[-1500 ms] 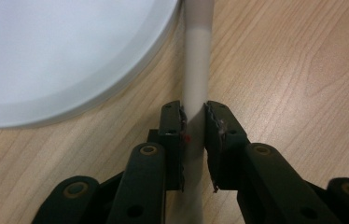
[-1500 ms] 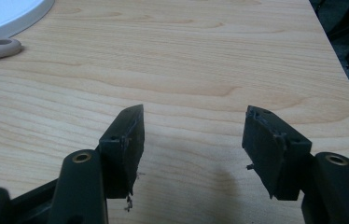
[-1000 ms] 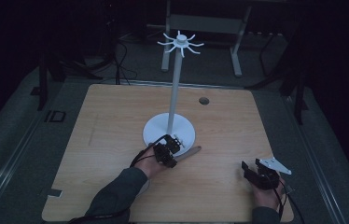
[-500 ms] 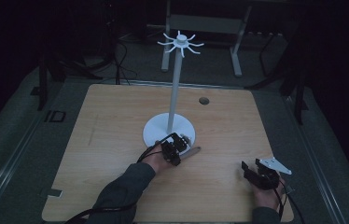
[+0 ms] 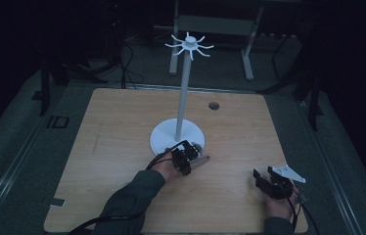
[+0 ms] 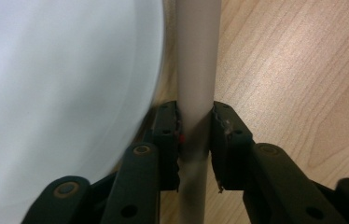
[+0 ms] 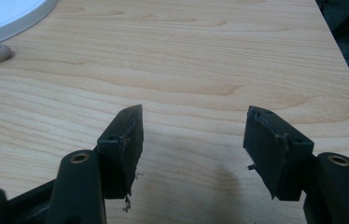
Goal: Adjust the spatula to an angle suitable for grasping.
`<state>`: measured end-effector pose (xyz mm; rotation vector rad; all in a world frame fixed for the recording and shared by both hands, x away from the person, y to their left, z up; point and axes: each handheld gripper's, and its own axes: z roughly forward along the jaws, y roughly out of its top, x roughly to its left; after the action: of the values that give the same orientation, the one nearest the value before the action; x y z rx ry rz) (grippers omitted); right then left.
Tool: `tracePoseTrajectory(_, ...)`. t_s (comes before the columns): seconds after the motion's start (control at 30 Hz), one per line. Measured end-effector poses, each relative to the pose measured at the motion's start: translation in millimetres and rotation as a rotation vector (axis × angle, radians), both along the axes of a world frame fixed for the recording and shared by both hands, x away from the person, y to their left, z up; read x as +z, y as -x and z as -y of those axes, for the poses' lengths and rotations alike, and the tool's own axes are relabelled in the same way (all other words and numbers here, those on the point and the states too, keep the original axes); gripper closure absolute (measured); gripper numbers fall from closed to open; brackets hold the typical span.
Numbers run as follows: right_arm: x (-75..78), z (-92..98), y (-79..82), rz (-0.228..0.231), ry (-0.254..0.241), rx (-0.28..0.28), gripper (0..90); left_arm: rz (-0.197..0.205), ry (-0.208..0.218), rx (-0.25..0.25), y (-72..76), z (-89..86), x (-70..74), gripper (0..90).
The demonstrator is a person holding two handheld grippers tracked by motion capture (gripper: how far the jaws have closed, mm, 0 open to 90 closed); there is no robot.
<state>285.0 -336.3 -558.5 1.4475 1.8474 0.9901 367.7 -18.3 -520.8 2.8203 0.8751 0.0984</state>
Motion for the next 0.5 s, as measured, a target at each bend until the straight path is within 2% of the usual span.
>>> tracePoseTrajectory(0.23, 0.0, 0.1, 0.1, -0.003, -0.001, 0.003, 37.4, 0.002, -0.013, -0.011, -0.2, 1.1, 0.3, 75.3)
tracePoseTrajectory(0.5, 0.0, 0.4, -0.4, -0.008, -0.006, 0.000, 37.4, 0.023, 0.008, -0.011, 1.0, -2.6, 1.4, 75.6)
